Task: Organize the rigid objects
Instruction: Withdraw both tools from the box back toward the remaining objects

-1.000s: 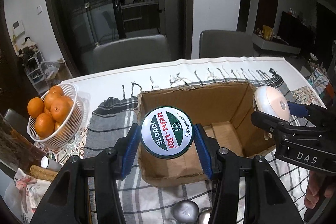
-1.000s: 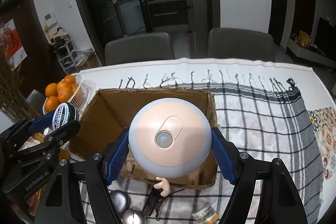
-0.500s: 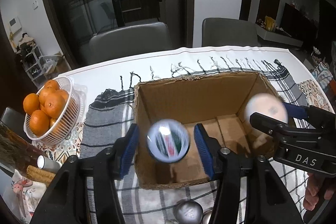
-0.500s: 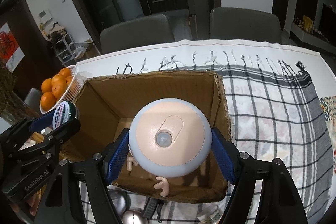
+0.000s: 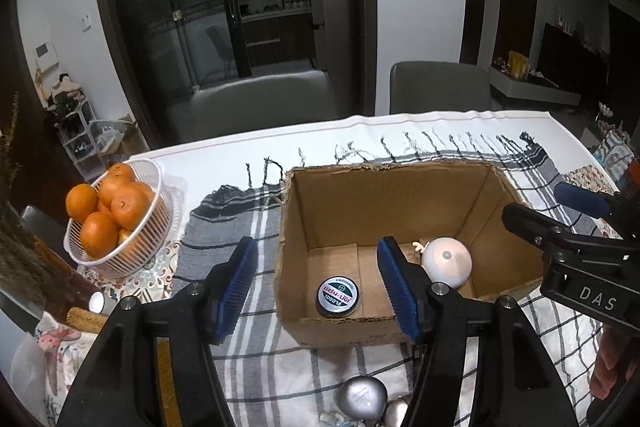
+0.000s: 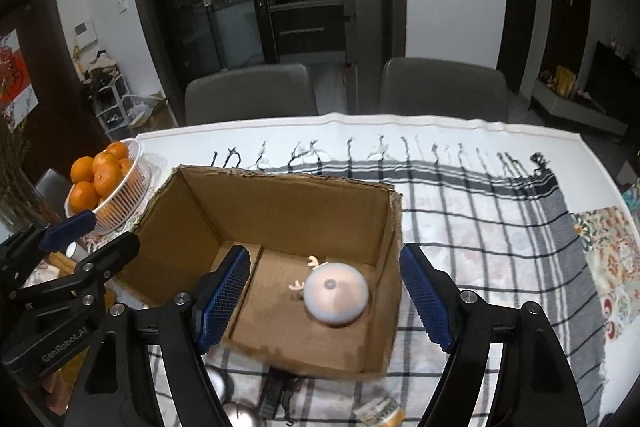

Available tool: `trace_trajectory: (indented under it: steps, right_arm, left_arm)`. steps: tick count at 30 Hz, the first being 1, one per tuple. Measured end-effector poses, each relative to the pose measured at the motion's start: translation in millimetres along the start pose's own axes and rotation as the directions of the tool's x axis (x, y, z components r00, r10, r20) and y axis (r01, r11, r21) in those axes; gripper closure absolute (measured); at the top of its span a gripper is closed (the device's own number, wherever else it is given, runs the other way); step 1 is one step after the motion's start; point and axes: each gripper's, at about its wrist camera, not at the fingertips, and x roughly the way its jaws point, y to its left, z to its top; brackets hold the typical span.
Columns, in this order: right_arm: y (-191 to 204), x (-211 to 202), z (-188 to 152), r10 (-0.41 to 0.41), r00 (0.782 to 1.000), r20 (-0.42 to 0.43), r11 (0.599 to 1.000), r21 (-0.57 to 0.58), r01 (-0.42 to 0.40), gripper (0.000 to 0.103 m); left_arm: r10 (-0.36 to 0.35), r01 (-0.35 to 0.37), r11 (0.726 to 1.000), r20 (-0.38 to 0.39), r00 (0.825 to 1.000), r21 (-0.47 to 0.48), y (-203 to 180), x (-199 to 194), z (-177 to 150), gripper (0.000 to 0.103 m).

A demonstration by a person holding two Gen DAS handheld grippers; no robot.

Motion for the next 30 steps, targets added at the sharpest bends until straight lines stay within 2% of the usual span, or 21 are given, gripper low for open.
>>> trace_trajectory:
  steps: [7,19,30]
  right_arm:
    - [3.0,-27.3,-9.8,-0.03,0.999,0.044,0.999,-0.011,0.031,0.025]
    - [2.2,-59.2,-37.2,-0.053,0.996,0.07,0.998,-0.018,0.054,0.025]
    - [15.5,-78.9,-78.8,-0.003,0.997,0.084,0.999,-0.04,0.006,0.025]
  left_arm:
    - [0.027,-0.027,1.0,0.054,0.998,0.01,-2.5,-29.5,-10.6,0.042]
    - [0.032,-0.033,0.999,0.085,0.996,0.009,-7.2,-63.0,-40.4,0.041]
    - [0.069,-0.069,0.998,0.091,0.993,0.003,-4.1,-92.3,-83.0,0.041]
